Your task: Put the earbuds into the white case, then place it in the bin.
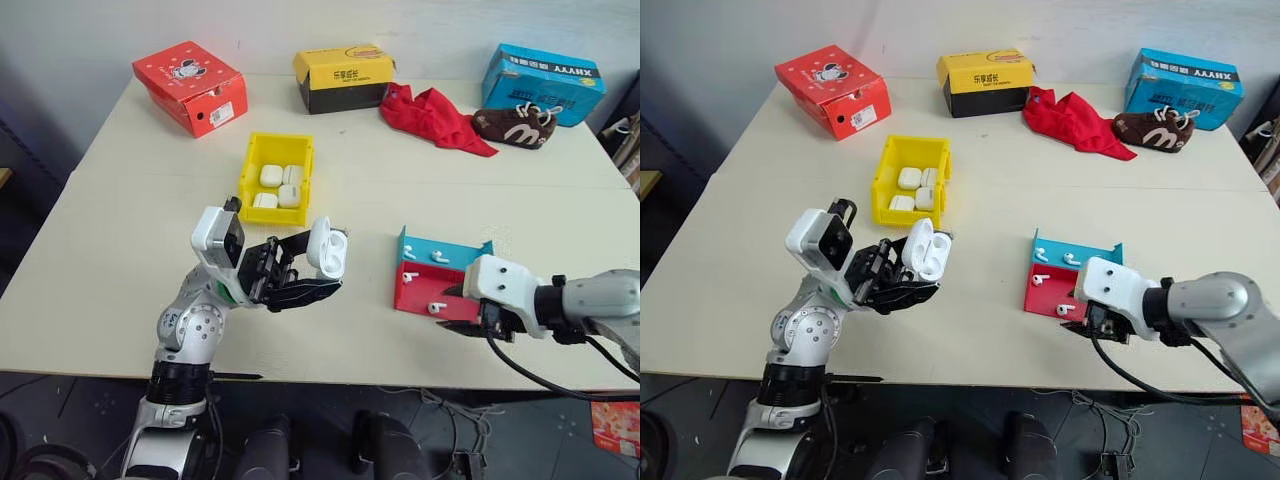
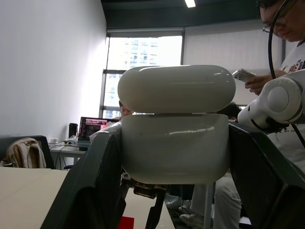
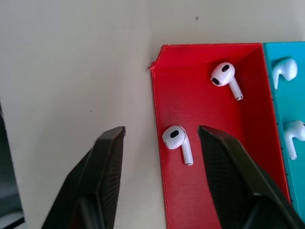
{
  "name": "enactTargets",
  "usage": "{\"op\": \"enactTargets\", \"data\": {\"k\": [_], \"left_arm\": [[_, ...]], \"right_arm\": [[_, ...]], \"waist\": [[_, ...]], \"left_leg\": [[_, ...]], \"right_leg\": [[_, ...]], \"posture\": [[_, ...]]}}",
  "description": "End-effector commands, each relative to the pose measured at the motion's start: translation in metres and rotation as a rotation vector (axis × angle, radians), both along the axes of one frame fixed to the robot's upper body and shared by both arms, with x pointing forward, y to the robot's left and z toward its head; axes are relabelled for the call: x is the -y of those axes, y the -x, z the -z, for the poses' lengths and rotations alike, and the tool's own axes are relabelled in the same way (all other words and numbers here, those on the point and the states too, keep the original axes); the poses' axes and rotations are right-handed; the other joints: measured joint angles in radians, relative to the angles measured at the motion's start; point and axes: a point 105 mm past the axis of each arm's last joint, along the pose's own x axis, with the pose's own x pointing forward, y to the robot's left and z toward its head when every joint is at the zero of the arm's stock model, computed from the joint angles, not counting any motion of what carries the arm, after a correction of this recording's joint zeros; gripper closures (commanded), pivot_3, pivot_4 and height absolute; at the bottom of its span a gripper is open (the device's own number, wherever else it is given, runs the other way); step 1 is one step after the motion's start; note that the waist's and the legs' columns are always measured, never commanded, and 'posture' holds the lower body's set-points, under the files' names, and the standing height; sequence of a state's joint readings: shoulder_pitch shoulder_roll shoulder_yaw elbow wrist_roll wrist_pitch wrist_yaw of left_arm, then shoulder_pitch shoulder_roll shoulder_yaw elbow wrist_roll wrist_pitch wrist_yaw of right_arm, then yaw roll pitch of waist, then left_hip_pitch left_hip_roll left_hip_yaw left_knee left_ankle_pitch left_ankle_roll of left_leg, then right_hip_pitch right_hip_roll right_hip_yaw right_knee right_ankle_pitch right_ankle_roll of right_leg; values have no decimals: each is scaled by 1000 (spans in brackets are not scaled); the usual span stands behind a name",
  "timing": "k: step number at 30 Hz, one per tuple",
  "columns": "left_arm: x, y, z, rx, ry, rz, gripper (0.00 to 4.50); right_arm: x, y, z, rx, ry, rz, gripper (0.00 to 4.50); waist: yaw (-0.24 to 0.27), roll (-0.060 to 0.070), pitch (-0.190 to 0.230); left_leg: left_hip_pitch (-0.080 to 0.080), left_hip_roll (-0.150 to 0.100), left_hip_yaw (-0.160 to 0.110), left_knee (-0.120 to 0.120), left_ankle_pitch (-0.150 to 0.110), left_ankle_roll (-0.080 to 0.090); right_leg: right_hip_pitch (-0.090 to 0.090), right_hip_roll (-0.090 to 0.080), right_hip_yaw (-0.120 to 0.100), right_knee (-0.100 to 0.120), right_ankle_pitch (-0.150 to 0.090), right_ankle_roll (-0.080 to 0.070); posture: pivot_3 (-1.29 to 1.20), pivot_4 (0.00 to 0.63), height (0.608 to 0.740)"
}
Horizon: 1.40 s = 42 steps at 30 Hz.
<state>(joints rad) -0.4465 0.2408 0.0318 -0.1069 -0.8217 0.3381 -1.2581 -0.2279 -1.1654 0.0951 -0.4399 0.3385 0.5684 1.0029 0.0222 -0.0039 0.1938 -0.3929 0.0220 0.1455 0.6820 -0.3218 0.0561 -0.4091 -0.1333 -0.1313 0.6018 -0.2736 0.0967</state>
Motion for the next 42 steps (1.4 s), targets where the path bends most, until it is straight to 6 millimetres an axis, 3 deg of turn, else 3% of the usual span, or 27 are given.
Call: {"op": "enactTargets", "data": {"k": [1,13,34,37,40,42], "left_arm": [[1,7,-5,28,1,10,1693],[3,12,-3,17,-18,-3,1693],[1,13,1,5,-31,-35,1693],[0,13,1,3,-32,-37,1693],[0,13,1,2,-32,-38,1693],[0,13,1,1,-32,-38,1693]], "right_arm": [[-6,-6,0,13,47,-86,1960],[-6,-24,9,17,171,-230,1960],[-1,-28,18,-33,192,-242,1960],[2,-29,19,-32,200,-235,2558],[2,-30,20,-30,202,-234,3570],[1,-30,20,-27,202,-235,3570]], "waist": [[-1,0,0],[-1,0,0],[-3,0,0],[-3,0,0],[-3,0,0],[-3,0,0]], "left_leg": [[0,0,0,0,0,0],[0,0,0,1,0,0],[1,0,1,1,0,-1],[1,0,1,1,0,0],[1,0,1,1,0,-1],[1,0,1,1,0,-1]], "right_leg": [[0,0,0,0,0,0],[0,0,-1,2,0,0],[0,0,0,3,0,0],[0,0,0,3,0,0],[0,0,0,3,0,0],[0,0,0,3,0,0]], "posture": [[0,150,740],[0,150,740],[0,150,740],[0,150,740],[0,150,740],[0,150,740]]}}
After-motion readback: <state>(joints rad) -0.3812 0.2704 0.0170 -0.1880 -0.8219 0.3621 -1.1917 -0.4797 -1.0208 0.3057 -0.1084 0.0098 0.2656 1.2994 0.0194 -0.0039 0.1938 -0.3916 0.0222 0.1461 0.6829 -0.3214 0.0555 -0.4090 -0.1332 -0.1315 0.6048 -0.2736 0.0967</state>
